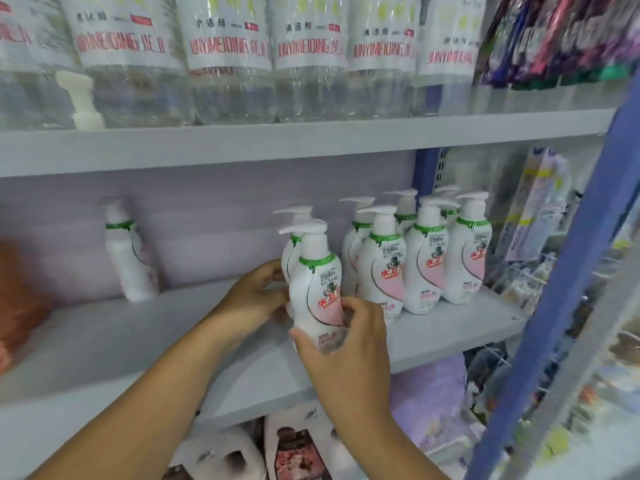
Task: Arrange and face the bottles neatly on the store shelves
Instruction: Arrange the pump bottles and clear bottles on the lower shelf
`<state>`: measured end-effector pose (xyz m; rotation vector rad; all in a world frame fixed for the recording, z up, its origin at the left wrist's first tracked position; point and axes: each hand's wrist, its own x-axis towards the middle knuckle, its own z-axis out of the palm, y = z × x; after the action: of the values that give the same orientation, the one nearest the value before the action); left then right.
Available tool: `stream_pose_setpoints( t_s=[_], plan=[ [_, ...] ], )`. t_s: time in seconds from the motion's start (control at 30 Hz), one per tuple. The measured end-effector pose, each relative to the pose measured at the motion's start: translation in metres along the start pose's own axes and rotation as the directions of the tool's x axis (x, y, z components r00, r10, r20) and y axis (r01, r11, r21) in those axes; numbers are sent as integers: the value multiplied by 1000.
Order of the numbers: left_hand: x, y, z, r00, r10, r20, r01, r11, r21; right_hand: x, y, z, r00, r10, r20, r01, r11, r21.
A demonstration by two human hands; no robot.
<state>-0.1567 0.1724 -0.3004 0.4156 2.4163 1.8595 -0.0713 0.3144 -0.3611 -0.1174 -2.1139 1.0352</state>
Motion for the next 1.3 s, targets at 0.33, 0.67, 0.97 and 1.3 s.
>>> stream_pose_setpoints(
  t_s=[0.33,0.67,0.97,1.3],
  plan=[
    [21,-4,3,997,-18,72,24,996,-82,7,-4,18,980,47,-195,-66,993,-93],
    [16,-4,12,999,7,35,-1,989,-151,12,-4,27,977,125,-175,-156,972,-174],
    [-53,-2,73,871,94,-482,-34,991,132,67,91,-122,994,67,-84,-44,969,243],
    [-51,-9,105,841,30,-539,81,980,182,163,184,-131,931,126,343,-176,977,121]
  ],
)
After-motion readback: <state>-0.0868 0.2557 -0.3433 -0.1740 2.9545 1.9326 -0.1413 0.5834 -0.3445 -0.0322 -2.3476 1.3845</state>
